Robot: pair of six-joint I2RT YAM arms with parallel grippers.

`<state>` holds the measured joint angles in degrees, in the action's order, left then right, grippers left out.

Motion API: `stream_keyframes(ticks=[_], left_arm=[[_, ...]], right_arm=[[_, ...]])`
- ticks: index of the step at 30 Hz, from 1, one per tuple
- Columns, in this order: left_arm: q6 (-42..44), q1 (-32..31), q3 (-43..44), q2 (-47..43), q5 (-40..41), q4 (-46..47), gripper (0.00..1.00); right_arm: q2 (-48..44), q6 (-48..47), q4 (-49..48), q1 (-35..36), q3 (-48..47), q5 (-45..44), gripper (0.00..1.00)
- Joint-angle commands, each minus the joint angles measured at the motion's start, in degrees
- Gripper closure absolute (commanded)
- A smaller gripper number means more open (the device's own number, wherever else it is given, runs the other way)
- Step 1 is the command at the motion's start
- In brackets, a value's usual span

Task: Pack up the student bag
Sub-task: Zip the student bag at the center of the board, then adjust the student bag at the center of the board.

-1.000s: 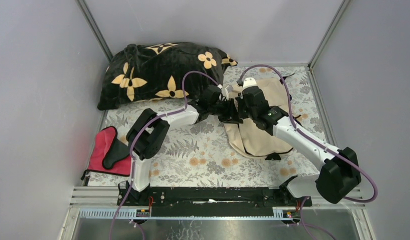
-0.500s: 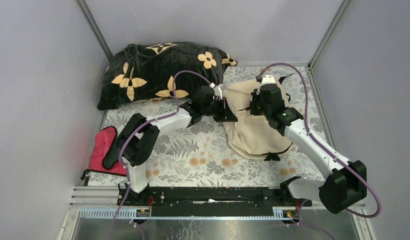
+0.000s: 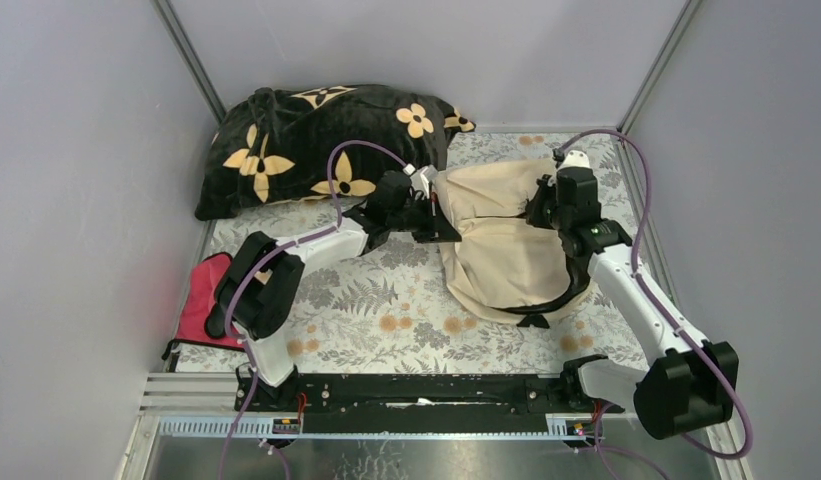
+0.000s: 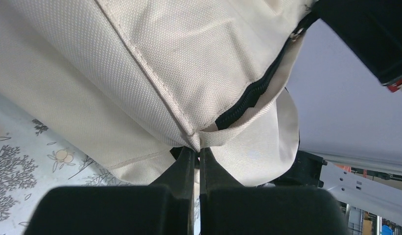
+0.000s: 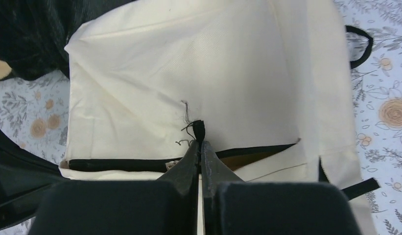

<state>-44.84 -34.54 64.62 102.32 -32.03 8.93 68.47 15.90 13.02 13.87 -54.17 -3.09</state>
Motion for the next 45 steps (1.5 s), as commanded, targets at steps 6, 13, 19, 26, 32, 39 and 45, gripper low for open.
stream_keyframes(ticks=[6,13,19,26,32,39,45], left_arm=[[4.64,2.92,-0.83,-1.95,0.15,-5.76,1.00],[5.73,4.83,-2.56,-3.51,0.13,-6.57,1.00],[6.98,6.86,-3.56,-5.84,-0.49,-6.89,1.00],[7.70,7.12,-4.57,-6.64,-2.21,-6.39,1.00],[7.79,7.01,-4.09,-5.23,-5.53,-4.80,1.00],[9.63,3.12,1.80,-2.42,-3.07,-8.64,1.00],[8.76,3.65,6.02,-1.49,0.82,-10.38,1.00]], right_arm=[[-3.76,-1.39,-2.71,-4.54,-0.82,-7.06,1.00],[-3.77,-0.64,-4.64,-10.68,3.63,-12.06,1.00],[0.19,-0.51,-7.11,-12.63,4.68,-13.40,1.00],[2.68,-0.17,-5.69,-12.73,2.90,-13.66,1.00],[1.07,0.55,-3.70,-12.75,1.87,-14.73,1.00],[-1.94,2.61,3.52,-12.73,-3.63,-12.02,0.35],[-10.25,4.64,6.48,-12.78,3.24,-16.52,0.41]])
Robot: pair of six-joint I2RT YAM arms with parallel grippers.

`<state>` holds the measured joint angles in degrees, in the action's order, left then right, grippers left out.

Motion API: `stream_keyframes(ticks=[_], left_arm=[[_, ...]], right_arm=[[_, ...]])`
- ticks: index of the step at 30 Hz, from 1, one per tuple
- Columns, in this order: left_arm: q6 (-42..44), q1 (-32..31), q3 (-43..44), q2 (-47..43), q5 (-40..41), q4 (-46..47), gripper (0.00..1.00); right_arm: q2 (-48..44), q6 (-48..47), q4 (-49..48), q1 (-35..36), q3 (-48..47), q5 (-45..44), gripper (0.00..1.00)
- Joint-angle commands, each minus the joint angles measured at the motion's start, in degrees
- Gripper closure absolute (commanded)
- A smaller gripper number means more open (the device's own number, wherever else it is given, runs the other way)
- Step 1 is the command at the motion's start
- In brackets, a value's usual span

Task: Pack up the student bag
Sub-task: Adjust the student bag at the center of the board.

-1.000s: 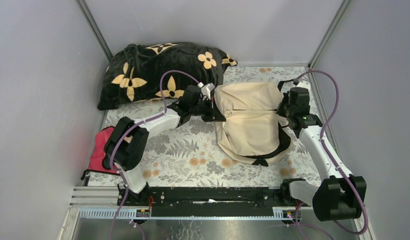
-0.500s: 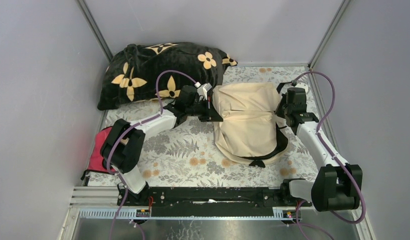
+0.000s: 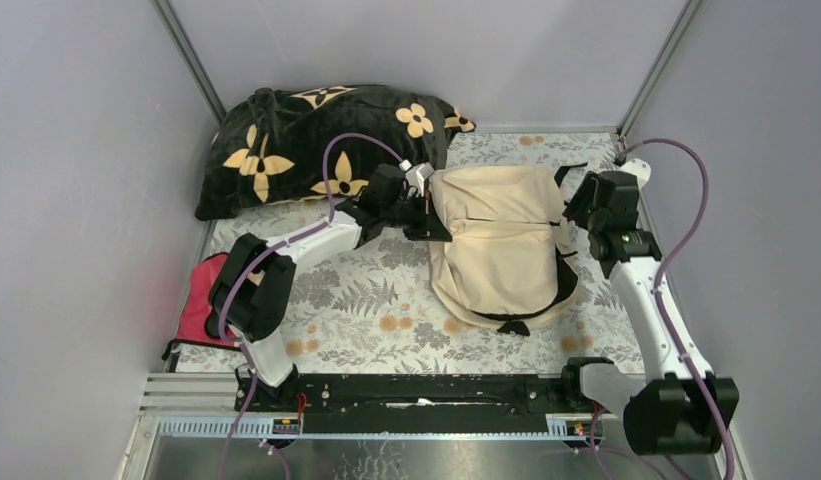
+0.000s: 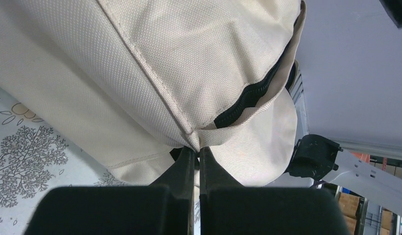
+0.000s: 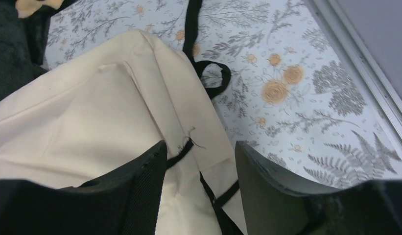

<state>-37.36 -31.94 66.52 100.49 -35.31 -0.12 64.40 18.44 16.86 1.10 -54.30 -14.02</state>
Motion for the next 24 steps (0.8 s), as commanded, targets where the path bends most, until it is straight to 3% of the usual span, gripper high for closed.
stream_keyframes(ticks=[1,4,6,10,18,22,24], left_arm=[[1.20,1.62,5.00,0.51,5.27,-2.19,1.00],[1.03,4.24,9.80,2.53,6.88,-4.89,1.00],[1.99,5.42,14.03,5.41,7.15,-6.67,1.00],[4.82,6.10,26.73,15.19,8.50,-14.67,1.00],[3.96,5.32,41.12,25.08,6.14,-17.37,1.00],[6.14,4.53,43.83,24.13,9.00,-19.10,0.58],[7.75,4.15,45.92,23.06,11.13,-21.45,0.44]], right_arm=[[-7.62,3.31,3.05,0.03,5.00,-6.17,0.42],[-10.01,6.68,5.39,0.04,8.44,-7.17,0.41],[-9.17,10.16,9.49,0.04,8.10,-9.40,0.31],[-3.87,10.73,12.97,-0.05,6.89,-6.66,0.30],[-1.26,11.97,8.71,-0.15,13.18,6.32,0.56],[-1.86,15.45,1.19,-0.06,19.03,22.63,0.69],[-1.33,20.86,-5.14,0.86,23.30,29.90,0.74]])
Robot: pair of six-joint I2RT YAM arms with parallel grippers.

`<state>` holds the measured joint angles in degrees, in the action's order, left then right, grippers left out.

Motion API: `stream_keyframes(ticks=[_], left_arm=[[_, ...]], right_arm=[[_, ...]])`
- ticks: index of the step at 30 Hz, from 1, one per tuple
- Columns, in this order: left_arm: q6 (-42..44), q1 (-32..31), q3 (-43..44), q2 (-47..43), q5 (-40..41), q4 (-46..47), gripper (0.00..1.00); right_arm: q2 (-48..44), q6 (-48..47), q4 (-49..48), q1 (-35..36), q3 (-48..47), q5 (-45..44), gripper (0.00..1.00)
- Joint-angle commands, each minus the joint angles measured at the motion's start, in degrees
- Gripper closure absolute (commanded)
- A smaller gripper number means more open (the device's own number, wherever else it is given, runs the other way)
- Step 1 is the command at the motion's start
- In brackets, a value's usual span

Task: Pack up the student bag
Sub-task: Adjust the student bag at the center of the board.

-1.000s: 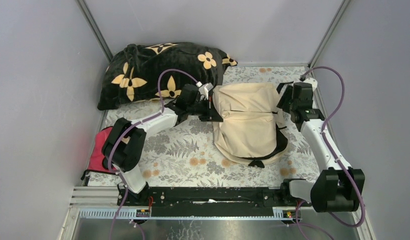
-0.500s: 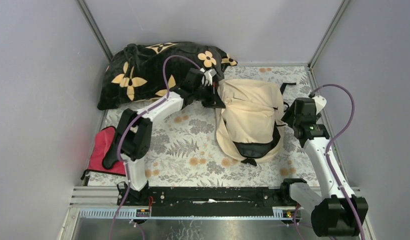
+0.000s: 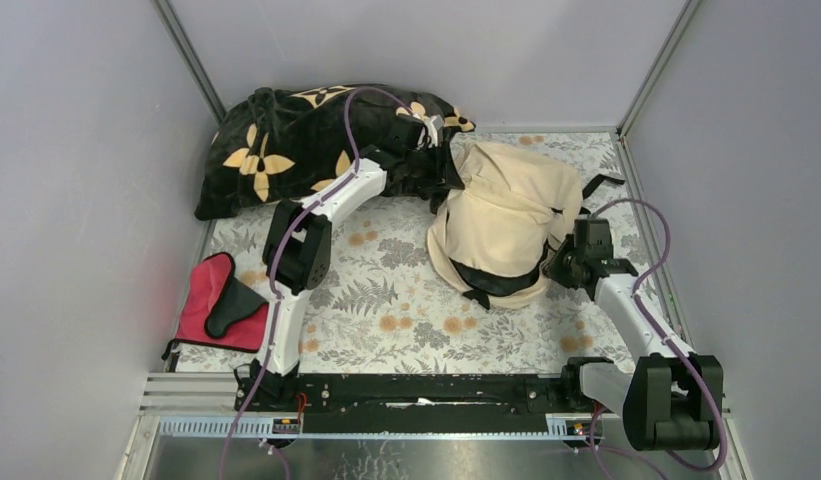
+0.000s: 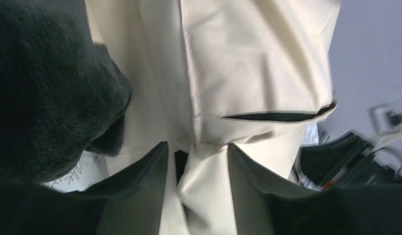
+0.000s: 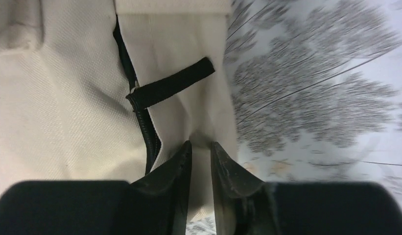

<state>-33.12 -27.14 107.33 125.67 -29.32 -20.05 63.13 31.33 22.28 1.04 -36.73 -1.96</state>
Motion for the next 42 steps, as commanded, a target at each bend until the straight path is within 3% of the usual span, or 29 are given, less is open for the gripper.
stream_keyframes(ticks=[1,8,12,15,16,19,22,26,29,34,42], left_arm=[[4.34,-0.88,5.66,-3.27,6.51,-2.43,0.40],[6.77,-2.78,2.12,-13.37,10.86,-3.31,0.37],[7.14,-4.60,-1.07,-17.30,10.72,-3.35,0.37],[8.02,-6.44,-4.88,-20.40,11.47,-3.40,0.37],[7.98,-7.09,-6.56,-21.43,12.86,-3.40,0.39],[6.35,-10.18,-12.30,-25.04,18.85,-1.16,0.44],[4.61,-13.59,-13.93,-26.22,21.96,-1.15,0.45],[2.39,-19.21,-13.72,-23.33,23.04,-4.03,0.45],[-0.30,-23.48,-15.05,-20.98,25.26,-4.42,0.46],[-5.32,-28.78,-16.49,-16.56,29.11,-4.53,0.43],[-8.73,-31.46,-15.19,-11.42,36.56,-6.13,0.42]], right_arm=[[0.35,10.34,-13.71,2.26,7.72,19.97,0.74],[10.15,16.07,-29.53,17.58,9.32,14.88,0.70],[17.29,15.44,-36.96,19.17,6.06,22.54,0.71],[12.79,8.89,-30.32,20.68,1.73,23.47,0.62],[10.18,5.90,-26.36,20.75,0.25,21.84,0.53],[1.22,-2.34,-11.71,20.62,-3.68,10.93,0.32],[-6.64,-4.22,-6.62,19.81,-5.16,2.81,0.16],[-11.46,0.10,-3.67,18.71,-5.40,-10.67,0.16],[-12.68,4.45,-1.95,15.33,-4.85,-15.46,0.18],[-11.93,5.58,-4.20,9.03,-3.57,-7.67,0.21],[-10.02,5.25,-4.17,8.44,-3.50,-5.49,0.22]])
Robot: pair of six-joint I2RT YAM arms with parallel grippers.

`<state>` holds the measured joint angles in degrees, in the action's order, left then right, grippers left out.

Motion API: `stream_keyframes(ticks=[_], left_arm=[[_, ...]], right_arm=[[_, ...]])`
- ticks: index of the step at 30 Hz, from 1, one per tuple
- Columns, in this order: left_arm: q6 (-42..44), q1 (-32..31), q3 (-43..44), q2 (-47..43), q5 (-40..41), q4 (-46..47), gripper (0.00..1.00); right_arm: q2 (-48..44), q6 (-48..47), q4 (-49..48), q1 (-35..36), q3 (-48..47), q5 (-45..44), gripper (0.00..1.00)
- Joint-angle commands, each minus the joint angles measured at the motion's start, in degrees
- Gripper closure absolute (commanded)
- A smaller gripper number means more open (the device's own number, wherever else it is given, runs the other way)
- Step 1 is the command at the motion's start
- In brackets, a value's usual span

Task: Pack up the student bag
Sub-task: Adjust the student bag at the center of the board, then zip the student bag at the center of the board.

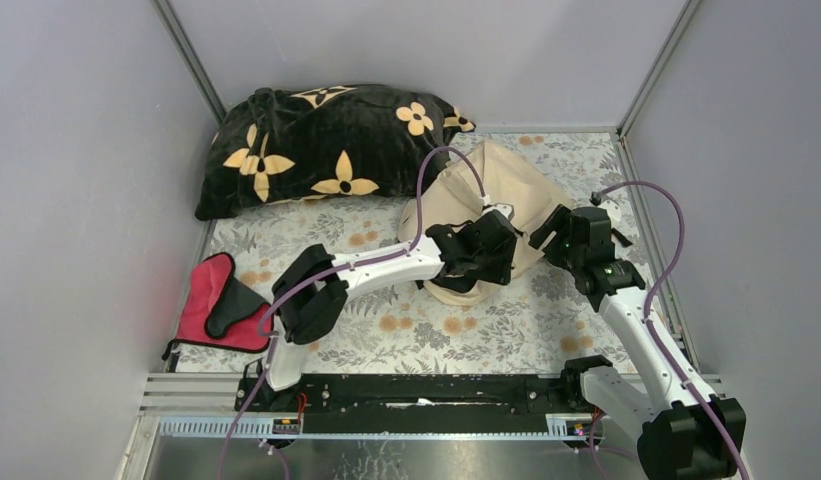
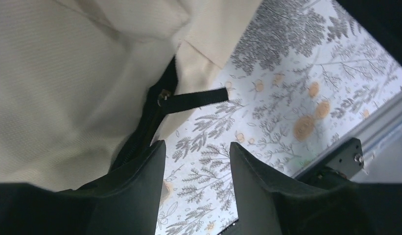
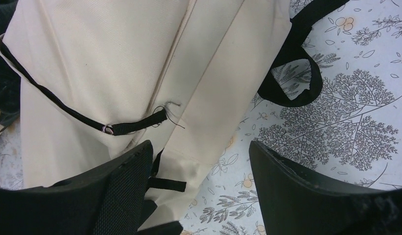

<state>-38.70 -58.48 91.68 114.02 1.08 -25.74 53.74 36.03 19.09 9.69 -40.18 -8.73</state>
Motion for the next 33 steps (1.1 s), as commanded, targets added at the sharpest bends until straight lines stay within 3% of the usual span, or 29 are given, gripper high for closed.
stream_keyframes(ticks=[1,3,12,20,24,28,33], left_arm=[[-3.93,-0.14,0.28,0.54,6.90,-0.42,0.44],[-5.77,-0.27,0.01,0.88,8.18,-0.38,0.49],[-13.25,-1.05,2.70,1.88,14.35,-0.67,0.52],[-19.73,-1.05,8.68,5.60,12.92,-3.44,0.57],[-21.09,-1.02,11.51,7.60,15.25,-6.15,0.58],[-22.18,-1.05,11.76,7.85,16.53,-7.18,0.48],[-20.23,-0.94,10.61,7.24,18.13,-6.19,0.52]], right_arm=[[-0.72,0.46,-1.07,-0.21,0.01,1.38,0.22],[-0.74,-0.02,-1.21,-0.25,-0.09,1.36,0.22],[0.21,-1.48,-1.41,-0.30,-1.65,1.42,0.21],[-0.51,-1.92,-1.50,-0.37,-0.64,1.95,0.20],[-0.91,-2.13,-1.35,-0.38,-0.48,2.31,0.20],[-0.93,-2.69,-1.29,-0.42,-0.61,2.40,0.18],[-0.80,-2.61,-0.90,-0.87,-0.84,2.20,0.18]])
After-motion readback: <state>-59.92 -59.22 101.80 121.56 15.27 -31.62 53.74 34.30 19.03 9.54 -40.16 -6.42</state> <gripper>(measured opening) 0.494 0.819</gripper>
